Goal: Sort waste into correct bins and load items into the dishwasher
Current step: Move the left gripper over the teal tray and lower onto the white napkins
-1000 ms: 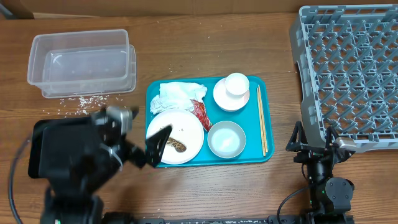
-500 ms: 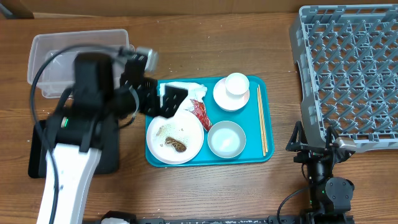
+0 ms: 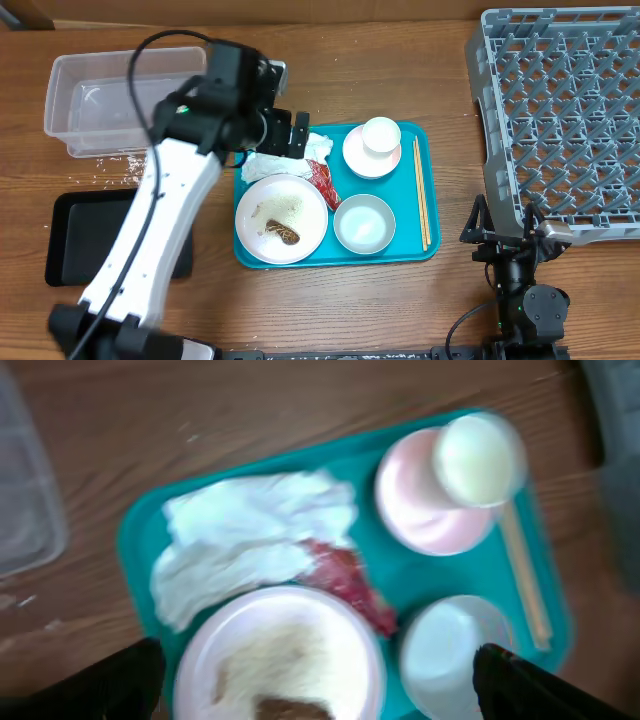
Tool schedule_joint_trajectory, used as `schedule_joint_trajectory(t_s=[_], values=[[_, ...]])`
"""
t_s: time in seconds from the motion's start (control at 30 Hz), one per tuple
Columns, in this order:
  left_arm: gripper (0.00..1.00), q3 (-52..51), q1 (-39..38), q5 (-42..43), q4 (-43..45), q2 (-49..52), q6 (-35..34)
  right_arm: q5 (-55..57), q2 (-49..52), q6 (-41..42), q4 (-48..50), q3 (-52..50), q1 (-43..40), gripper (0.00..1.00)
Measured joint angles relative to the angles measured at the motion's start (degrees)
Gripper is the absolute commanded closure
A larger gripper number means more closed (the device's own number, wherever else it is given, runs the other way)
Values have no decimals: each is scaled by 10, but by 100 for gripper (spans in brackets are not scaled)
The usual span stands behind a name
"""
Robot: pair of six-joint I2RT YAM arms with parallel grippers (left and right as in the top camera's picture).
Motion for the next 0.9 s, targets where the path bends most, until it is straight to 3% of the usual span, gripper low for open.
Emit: schedule_joint_trajectory(t_s=[0.13, 0.3, 0.33, 0.43, 0.9], values=[[0, 1, -28, -92, 1, 35, -11, 0, 0, 0, 0, 0, 0, 0], [2, 5, -32, -116, 16, 68, -15, 0, 0, 0, 0, 0, 0, 0], [17, 6, -32, -117, 16, 80, -15, 0, 0, 0, 0, 0, 0, 0], [37, 7, -32, -119, 11, 104, -21, 0, 0, 0, 0, 0, 0, 0], [42, 7, -33, -123, 5, 241, -42, 0, 0, 0, 0, 0, 0, 0]])
